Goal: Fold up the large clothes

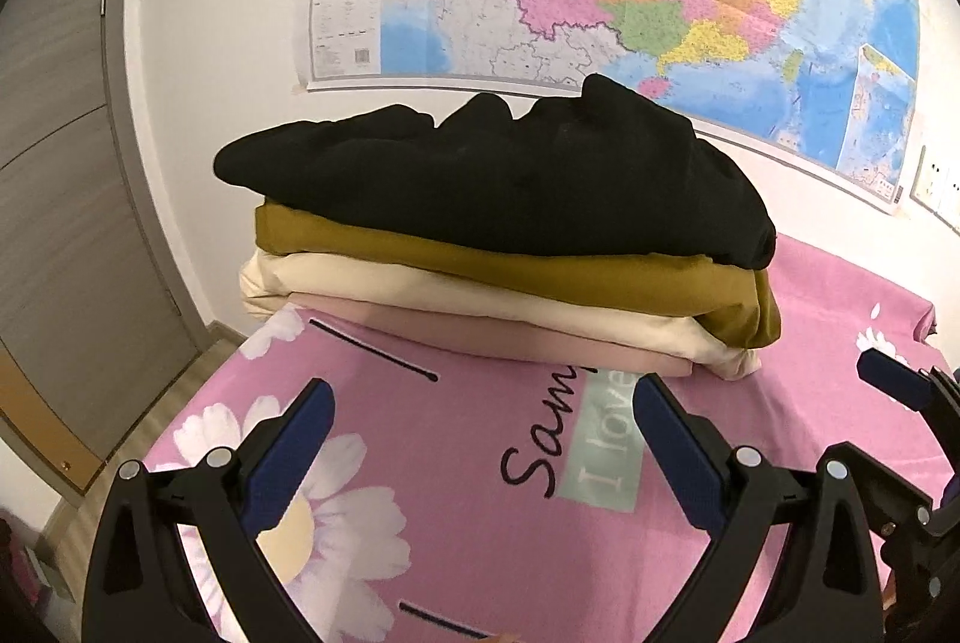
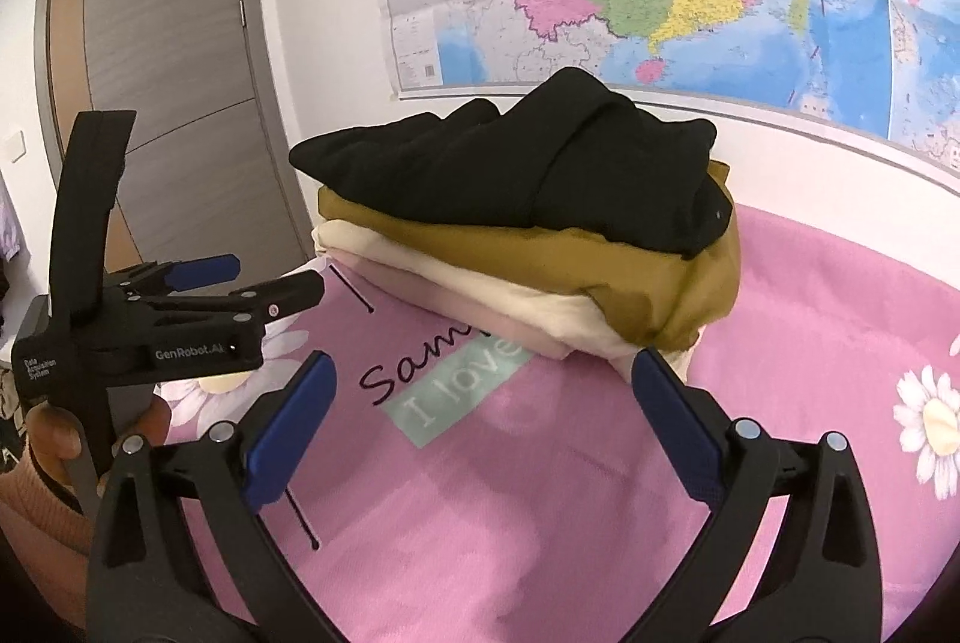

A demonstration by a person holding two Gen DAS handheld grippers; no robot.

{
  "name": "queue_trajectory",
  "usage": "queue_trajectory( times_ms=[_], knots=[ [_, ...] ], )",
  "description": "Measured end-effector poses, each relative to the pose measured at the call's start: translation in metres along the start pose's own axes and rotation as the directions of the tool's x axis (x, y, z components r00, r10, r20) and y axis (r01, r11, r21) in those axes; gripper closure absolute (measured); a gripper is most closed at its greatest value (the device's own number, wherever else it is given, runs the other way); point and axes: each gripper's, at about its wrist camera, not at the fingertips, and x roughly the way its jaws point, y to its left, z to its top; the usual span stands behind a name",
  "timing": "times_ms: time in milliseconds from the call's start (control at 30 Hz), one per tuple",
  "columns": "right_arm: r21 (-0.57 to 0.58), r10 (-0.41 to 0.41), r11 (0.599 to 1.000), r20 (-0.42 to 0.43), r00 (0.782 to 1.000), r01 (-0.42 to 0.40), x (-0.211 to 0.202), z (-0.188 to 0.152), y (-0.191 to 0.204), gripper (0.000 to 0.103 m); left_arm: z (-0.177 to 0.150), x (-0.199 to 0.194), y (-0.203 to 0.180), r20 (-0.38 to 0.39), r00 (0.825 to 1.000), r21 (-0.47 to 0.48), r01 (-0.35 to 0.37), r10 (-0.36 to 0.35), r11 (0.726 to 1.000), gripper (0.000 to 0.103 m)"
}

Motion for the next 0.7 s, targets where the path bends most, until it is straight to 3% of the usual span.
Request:
queue_trajectory(
  times_ms=[700],
  knots=[
    [-0.001, 0.005, 1.0, -0.003, 1.0, -0.005, -0.016, -0.017, 0.013, 0.006, -0.013, -0.021, -0.006, 0.023, 0.999, 0.028, -0.033, 0.032, 0.999, 0.007]
  ],
)
